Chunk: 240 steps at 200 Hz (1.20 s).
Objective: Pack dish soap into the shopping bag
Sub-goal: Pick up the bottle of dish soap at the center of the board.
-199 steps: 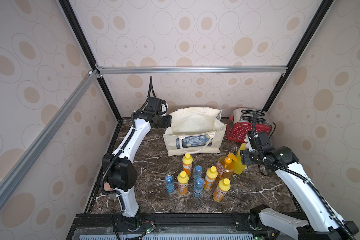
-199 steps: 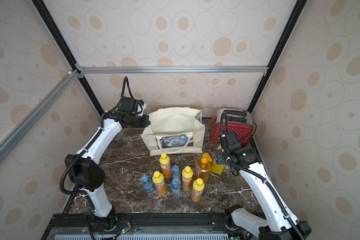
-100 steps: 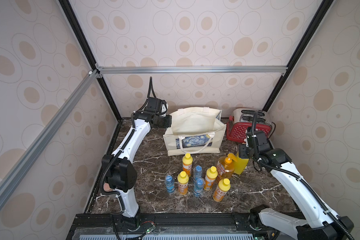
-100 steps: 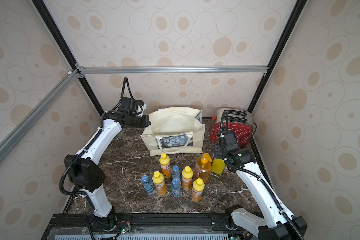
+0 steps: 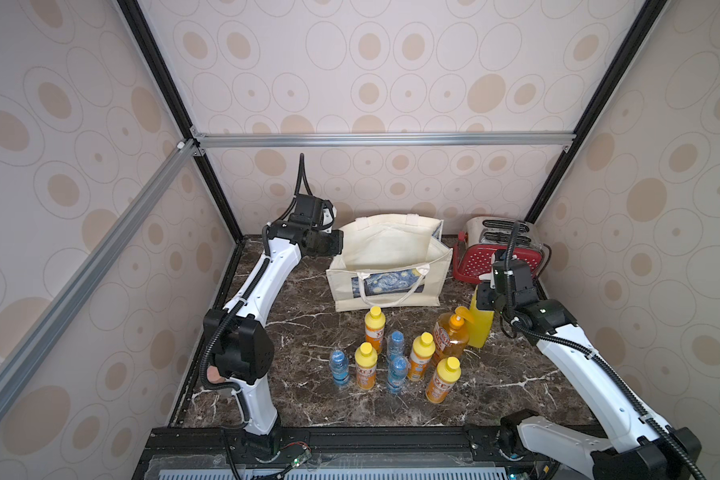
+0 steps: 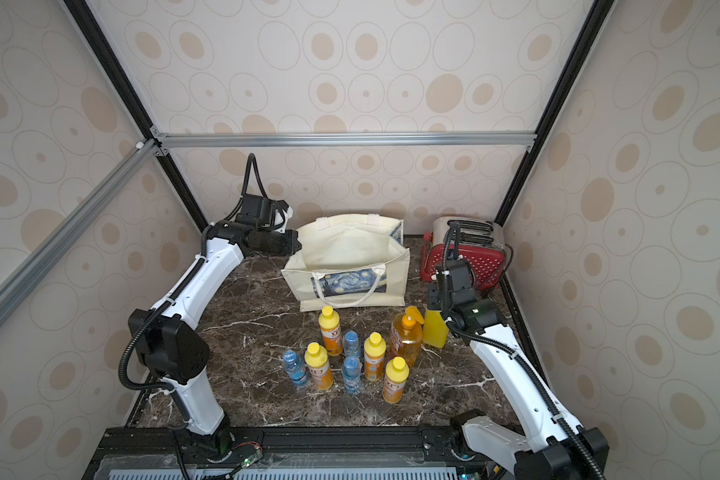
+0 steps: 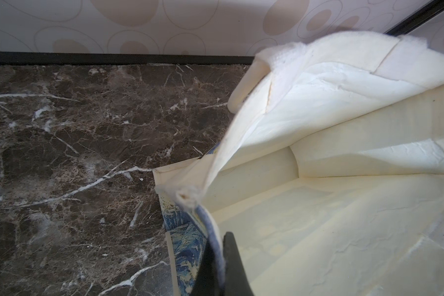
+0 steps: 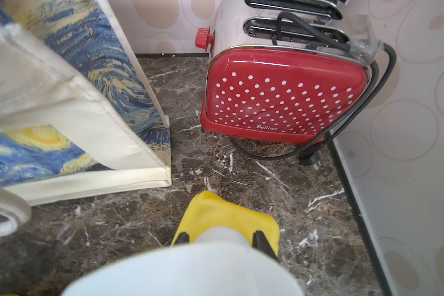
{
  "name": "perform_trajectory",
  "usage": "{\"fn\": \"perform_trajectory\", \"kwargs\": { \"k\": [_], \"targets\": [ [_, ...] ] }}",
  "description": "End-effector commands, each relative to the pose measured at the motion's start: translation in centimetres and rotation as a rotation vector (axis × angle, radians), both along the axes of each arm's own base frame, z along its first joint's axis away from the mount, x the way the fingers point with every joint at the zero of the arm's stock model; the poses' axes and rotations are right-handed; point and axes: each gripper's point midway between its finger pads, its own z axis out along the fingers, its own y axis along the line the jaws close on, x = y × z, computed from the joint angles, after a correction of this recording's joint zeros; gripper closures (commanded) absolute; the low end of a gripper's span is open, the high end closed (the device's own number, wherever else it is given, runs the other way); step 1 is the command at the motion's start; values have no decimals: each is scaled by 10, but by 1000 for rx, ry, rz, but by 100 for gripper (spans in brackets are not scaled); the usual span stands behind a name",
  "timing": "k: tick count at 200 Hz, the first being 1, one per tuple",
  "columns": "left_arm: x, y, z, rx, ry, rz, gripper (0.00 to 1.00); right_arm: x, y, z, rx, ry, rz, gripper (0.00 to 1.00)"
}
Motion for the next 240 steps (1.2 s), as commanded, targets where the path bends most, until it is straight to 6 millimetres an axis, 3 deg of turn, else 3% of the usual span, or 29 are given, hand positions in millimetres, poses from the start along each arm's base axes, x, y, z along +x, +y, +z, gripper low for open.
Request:
{"fn": "perform_trajectory", "kwargs": {
  "k": [1, 39, 59, 98, 140, 184, 240],
  "targets": [
    [-6, 1, 2, 2, 6, -17, 100, -6, -1, -19, -28, 66, 19, 85],
    [-6, 1, 0, 3, 12, -15, 100, -3, -2, -1, -53, 47, 26, 100],
    [-6, 0, -1, -2, 15, -18, 100, -2, -6, 20, -74, 13, 22, 100],
    [-7, -3, -3, -14, 22, -27, 100, -2, -2, 79, -62, -111, 64, 100],
    [-7, -7, -3, -33, 25, -42, 100, -16, 5, 137, -25, -231, 133, 100],
    [-8, -13, -4, -40, 27, -57, 100, -32, 10, 176, 5, -303, 185, 100],
    [-8, -22, -9, -44, 39, -80, 100, -46, 41, 234, 81, -417, 333, 100]
  ]
}}
